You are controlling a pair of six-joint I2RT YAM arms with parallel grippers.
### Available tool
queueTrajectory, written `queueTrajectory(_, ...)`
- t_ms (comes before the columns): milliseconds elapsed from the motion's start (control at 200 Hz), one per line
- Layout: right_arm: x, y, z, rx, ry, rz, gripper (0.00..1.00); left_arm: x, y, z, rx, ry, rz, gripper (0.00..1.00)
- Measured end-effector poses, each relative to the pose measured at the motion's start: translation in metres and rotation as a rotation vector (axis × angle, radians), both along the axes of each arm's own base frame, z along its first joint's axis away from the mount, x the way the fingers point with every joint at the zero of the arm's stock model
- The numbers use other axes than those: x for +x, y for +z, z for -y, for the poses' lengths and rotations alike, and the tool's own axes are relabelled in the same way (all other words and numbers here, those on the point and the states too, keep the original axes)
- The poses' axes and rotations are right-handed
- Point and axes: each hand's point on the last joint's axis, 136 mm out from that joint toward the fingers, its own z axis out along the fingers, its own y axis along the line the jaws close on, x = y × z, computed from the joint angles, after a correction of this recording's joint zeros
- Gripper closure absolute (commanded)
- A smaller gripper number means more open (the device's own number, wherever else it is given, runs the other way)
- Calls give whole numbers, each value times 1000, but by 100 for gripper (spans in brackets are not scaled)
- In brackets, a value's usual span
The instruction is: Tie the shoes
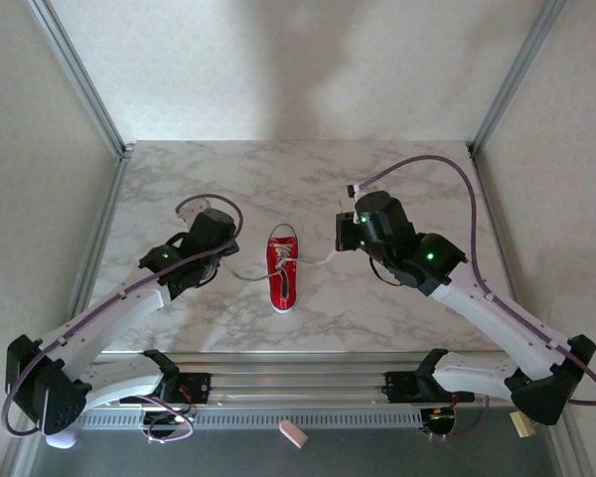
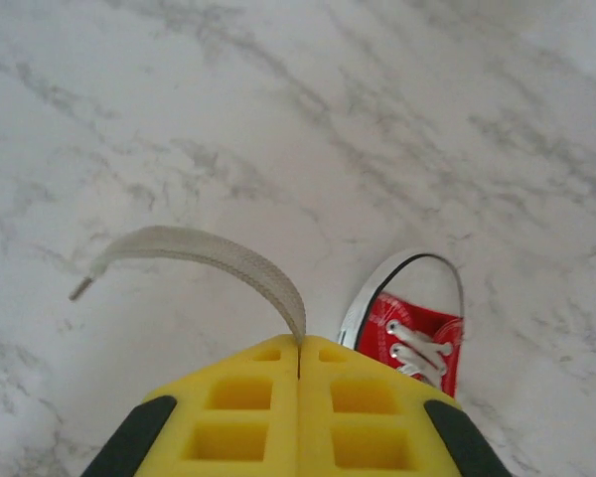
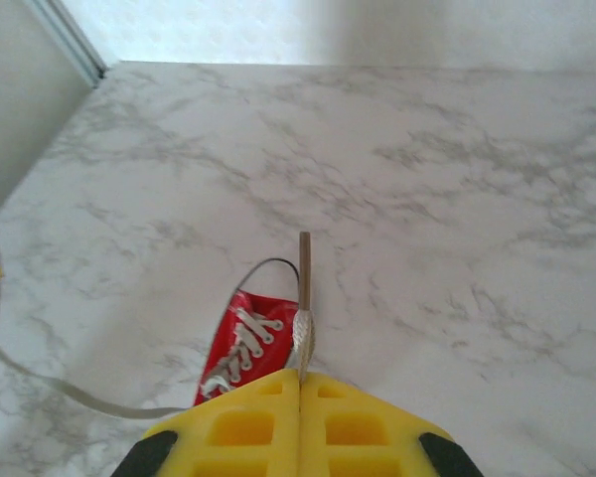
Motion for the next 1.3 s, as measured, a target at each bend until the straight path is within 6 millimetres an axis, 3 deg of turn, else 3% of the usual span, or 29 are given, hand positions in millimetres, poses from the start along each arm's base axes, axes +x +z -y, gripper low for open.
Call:
queueTrajectory(350, -3, 66, -13, 99, 83, 117, 100, 8, 54, 2, -21, -63, 144, 100)
queueTrajectory(526, 3, 69, -29, 122, 118, 117, 100, 8, 91, 5, -45, -94, 239, 100)
queueTrajectory(631, 7, 69, -29, 117, 102, 122, 100, 9, 105, 1, -39, -80, 273, 100)
queueTrajectory(856, 22, 75, 3, 61, -79, 186, 100, 10, 100, -25, 23, 32, 254, 100)
queueTrajectory(981, 23, 73, 15, 29, -124, 199, 100, 13, 95, -30, 30, 56, 241, 100)
queueTrajectory(1186, 10, 68, -8, 50, 33, 166, 100, 28, 83, -32, -9, 41, 204, 100)
queueTrajectory(1296, -2, 70, -28, 102, 152, 145, 100, 39, 80, -22, -53, -44, 198, 100)
